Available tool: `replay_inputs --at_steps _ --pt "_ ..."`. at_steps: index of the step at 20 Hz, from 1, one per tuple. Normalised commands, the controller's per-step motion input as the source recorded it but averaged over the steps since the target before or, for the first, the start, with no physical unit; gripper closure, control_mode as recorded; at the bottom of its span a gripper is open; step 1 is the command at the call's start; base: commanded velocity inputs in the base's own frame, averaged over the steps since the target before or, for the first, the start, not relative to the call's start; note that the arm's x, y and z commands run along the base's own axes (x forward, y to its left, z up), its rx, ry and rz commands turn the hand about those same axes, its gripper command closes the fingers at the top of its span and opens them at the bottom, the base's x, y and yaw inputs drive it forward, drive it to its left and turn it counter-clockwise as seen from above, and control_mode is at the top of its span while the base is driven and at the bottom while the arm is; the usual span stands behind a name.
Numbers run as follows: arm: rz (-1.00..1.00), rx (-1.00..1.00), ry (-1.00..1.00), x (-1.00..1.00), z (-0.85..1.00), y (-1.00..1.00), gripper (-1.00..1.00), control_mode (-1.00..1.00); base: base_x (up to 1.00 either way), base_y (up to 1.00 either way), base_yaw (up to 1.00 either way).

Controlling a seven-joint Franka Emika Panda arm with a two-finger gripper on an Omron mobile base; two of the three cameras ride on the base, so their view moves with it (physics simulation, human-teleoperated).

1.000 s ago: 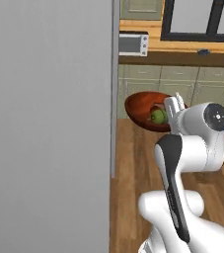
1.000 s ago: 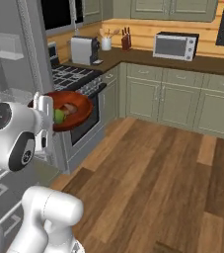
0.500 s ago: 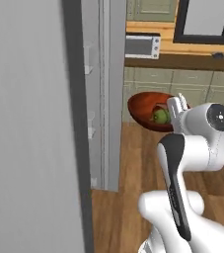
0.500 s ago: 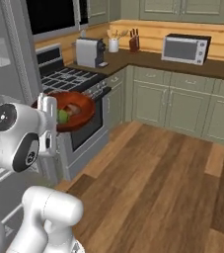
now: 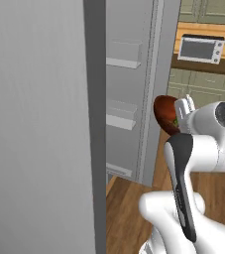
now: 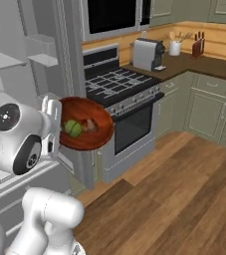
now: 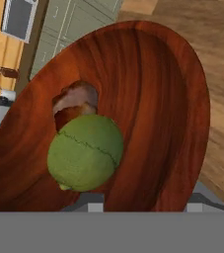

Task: Pick the chicken drumstick and lime from their plates and place them in the bowl. Then put the bowl in the fridge.

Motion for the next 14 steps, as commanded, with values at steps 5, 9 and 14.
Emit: replay_inputs --at_steps 5,9,14 --pt "0.00 0.00 0.00 0.00 0.00 0.00 1.00 1.00 -0.21 -0.02 0.07" --pt "0.00 0.00 0.00 0.00 0.00 0.00 1.00 1.00 -0.64 -0.21 -0.01" --pt "0.00 0.00 0.00 0.00 0.00 0.00 1.00 1.00 -0.76 -0.19 -0.04"
